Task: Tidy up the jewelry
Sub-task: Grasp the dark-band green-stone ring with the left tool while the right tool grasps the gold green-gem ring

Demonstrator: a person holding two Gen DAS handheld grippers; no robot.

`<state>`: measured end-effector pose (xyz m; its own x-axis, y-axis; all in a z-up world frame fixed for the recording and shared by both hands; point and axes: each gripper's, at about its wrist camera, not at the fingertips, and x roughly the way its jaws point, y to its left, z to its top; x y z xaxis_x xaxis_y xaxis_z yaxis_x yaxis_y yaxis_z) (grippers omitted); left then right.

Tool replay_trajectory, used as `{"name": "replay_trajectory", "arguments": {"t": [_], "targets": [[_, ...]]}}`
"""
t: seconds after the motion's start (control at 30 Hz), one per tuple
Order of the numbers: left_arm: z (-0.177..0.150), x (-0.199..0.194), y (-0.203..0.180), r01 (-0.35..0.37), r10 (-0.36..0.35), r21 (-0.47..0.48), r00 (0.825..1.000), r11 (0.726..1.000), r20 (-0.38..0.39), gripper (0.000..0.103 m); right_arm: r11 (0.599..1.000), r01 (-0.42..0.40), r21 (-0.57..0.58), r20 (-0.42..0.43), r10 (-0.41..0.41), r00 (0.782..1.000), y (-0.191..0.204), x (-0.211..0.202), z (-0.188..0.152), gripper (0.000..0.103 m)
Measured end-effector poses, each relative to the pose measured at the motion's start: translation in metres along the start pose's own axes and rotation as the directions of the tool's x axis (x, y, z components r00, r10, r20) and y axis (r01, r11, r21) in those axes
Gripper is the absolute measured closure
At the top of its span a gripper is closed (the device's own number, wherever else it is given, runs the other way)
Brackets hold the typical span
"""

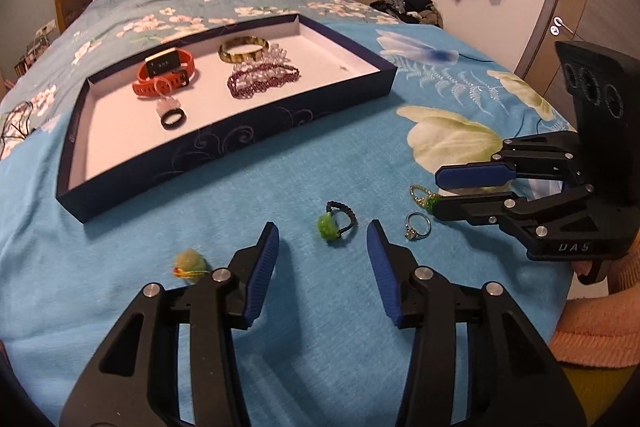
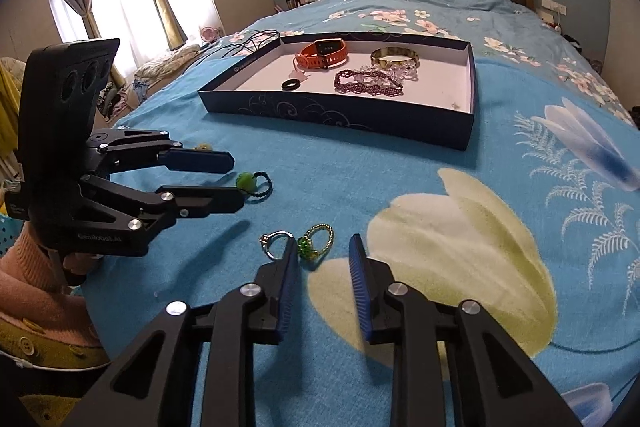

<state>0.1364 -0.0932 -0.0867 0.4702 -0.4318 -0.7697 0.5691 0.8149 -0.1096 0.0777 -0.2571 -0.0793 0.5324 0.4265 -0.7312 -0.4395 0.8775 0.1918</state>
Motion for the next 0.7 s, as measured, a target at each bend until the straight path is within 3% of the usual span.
{"name": "replay_trajectory", "arguments": {"t": [0.2,0.43,0.7], "targets": [[0.0041,0.0079,-0.0004,0.018,-0.018,-0.013,1.0,1.0,-0.008,0.066,1.0,0.021,0.001,0.005,-0.021,1.0,-0.0007,0.0026,0.0012,0.094],[0.0076,0.0112,0.0002,0.016,-0.016,-0.018,1.0,1.0,-0.013,0.082,1.0,0.026,-0.008,0.012,-0.026,1.0,0.0006,0.0031,0.0044,0.096],[0.0057,0.0064,0.004,0.023,-0.023,-0.044,1.0,0.999,0.001,0.085,1.0,0.029,0.003,0.038,-0.029,0.999,-0.0021,-0.0013,0.0084,0.097]]}}
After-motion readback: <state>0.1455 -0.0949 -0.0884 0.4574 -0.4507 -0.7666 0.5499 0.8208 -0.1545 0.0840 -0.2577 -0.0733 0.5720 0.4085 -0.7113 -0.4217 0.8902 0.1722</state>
